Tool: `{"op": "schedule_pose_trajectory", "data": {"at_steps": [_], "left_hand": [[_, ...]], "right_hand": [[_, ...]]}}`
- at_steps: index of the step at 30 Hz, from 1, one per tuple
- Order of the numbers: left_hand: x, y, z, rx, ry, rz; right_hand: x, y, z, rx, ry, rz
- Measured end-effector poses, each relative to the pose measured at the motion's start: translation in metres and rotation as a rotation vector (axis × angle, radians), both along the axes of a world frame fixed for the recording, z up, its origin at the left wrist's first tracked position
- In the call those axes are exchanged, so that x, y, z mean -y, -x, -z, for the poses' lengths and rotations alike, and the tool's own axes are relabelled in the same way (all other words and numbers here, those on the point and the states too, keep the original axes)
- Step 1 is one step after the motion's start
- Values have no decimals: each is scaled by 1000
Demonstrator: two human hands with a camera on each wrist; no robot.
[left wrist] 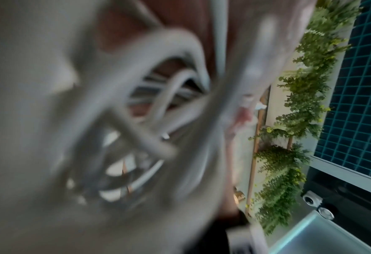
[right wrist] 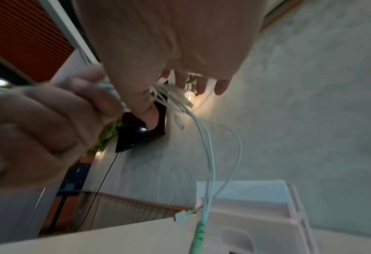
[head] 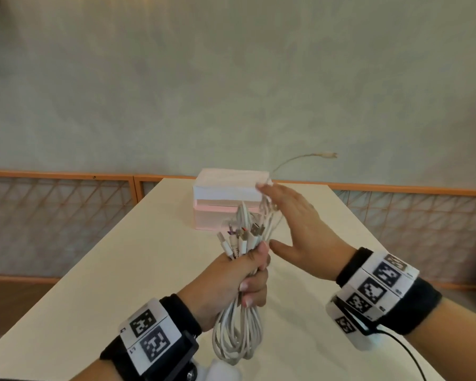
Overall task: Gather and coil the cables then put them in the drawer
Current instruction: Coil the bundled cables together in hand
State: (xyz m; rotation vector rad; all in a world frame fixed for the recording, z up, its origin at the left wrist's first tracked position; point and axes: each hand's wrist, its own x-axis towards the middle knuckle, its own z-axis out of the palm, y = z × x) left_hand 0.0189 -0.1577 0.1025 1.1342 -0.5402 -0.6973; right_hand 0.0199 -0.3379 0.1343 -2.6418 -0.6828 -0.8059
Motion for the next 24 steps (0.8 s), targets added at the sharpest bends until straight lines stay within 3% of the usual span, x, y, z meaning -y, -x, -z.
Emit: {"op": "schedule_pose_trajectory", "data": {"at_steps": [1,5,8,12,17,22,24], "left_hand": [[1,4,-1,17,-4,34],[4,10,-3,71,4,119],[6,10,-4,139,-22,133],[6,7,-3,248,-52,127],[4,5,-3,226,-28,74],[4,0,2,110,30,28],[3,0,1,118,16,32]], "right_hand": [[-2,-5,0,-66,-108,-50],[-16,-7,0,-443,-912,-229],[-32,3,0,-623,-1232,-370],[-43,15,1,-854,-1295,-456],[-41,21,9,-1035,-1372,-555],[-37,28,16,-1135,-1415,-778],[-38,30,18,-1128,-1366,-791]]}}
